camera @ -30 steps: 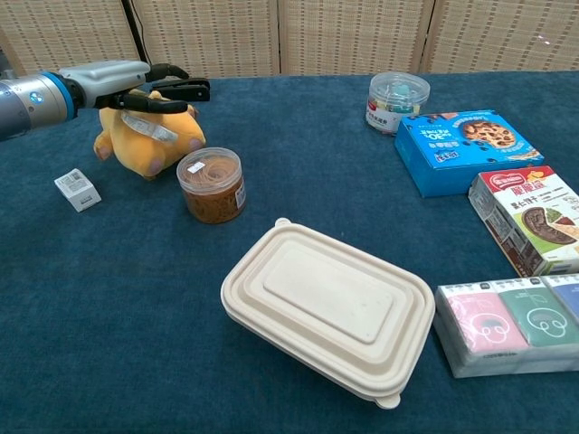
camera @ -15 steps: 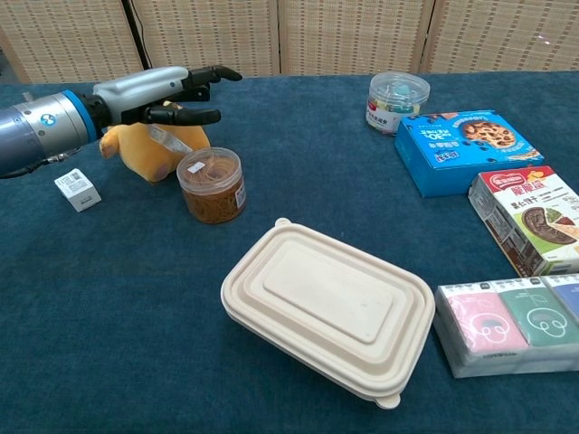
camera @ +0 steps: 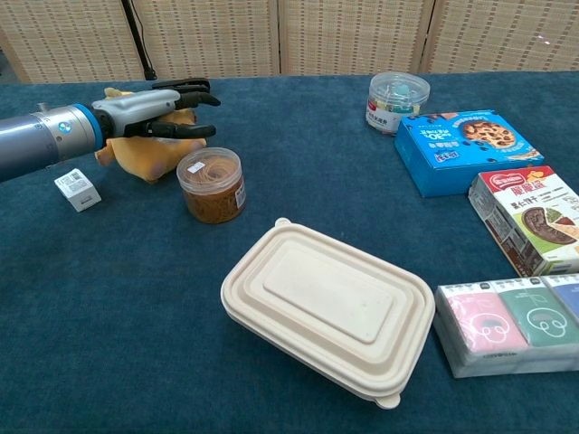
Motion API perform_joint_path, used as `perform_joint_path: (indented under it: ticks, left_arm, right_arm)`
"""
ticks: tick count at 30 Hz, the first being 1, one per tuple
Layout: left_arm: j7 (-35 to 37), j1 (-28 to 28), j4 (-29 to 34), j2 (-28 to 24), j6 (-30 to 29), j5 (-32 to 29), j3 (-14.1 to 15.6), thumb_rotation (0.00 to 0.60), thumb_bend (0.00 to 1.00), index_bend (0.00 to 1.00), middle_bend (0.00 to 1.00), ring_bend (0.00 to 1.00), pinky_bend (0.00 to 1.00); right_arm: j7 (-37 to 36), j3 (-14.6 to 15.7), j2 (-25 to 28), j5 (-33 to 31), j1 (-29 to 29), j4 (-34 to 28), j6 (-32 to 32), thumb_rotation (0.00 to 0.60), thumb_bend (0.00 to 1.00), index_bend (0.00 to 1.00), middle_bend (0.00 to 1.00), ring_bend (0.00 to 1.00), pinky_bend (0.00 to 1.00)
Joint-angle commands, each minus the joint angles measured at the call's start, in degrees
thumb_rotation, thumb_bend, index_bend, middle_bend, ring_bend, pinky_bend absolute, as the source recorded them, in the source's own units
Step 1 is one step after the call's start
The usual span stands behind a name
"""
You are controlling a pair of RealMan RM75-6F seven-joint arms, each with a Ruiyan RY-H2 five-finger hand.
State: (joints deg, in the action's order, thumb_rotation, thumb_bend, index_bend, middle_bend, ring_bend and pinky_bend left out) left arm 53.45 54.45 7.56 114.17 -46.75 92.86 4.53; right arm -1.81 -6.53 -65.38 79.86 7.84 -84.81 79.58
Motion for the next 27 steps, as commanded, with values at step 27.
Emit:
perform_joint_path:
  ticks: [27]
  left_arm:
    - [2.08, -1.73, 1.07, -7.83, -6.58, -3.16, -3.1, 0.038, 0.0, 0.0, 0.0, 0.0, 0.0]
  right_arm:
    - [-0.53, 0.62, -0.4, 1.57, 0.16, -0.53, 0.2, 0.6, 0.0, 0.0, 0.0, 0.0, 0.0]
